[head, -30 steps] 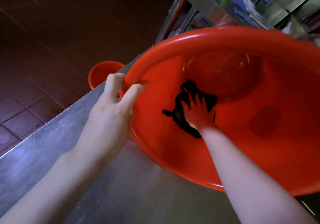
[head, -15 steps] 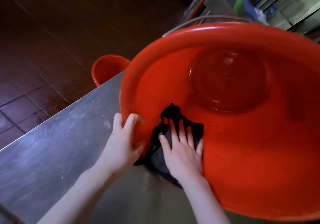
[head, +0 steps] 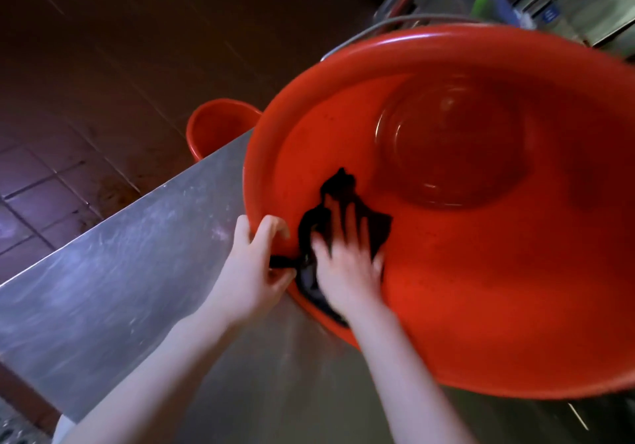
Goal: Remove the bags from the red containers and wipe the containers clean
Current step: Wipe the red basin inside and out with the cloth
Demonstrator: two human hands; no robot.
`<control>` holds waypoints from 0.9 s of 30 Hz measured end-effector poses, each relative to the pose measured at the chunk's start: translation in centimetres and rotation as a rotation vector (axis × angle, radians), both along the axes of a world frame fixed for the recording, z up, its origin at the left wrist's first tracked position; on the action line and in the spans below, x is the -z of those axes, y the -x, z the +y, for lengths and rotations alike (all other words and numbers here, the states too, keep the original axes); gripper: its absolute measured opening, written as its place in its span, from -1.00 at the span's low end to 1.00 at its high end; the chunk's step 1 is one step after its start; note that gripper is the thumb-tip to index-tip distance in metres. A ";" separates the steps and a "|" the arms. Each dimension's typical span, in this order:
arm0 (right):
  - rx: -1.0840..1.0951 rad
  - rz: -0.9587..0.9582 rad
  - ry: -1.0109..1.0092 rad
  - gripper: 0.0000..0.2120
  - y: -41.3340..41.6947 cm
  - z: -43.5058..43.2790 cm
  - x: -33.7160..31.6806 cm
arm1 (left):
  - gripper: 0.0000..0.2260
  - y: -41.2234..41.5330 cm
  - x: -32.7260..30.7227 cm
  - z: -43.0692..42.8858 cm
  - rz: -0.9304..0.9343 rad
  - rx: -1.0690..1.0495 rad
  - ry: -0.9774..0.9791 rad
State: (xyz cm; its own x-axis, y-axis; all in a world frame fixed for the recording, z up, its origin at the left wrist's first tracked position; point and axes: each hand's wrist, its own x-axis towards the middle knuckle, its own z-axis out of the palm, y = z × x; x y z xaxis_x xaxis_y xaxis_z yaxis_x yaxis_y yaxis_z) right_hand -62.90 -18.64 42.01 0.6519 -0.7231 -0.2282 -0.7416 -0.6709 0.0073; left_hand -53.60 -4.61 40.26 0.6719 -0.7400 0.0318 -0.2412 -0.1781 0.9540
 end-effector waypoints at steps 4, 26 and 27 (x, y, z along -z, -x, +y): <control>-0.004 -0.080 -0.008 -0.40 -0.7 1.0 0.0 | -0.56 -0.4 -0.3 -0.3 0.003 0.007 -0.013; 0.131 0.046 -0.037 -0.45 -2.4 -4.4 -1.6 | -0.61 -7.0 -8.3 0.7 -0.572 -0.266 0.007; 0.083 0.027 -0.015 -0.44 -1.8 -2.3 -1.5 | -0.62 -6.4 -7.6 0.9 -0.523 -0.276 -0.018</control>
State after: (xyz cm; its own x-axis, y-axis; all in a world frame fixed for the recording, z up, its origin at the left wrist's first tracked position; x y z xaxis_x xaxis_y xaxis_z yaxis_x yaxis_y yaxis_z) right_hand -61.10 -20.90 43.54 0.5830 -0.7710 -0.2563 -0.7945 -0.6069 0.0185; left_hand -47.22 -3.73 47.83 0.7380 -0.5436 0.3997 -0.6212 -0.3161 0.7170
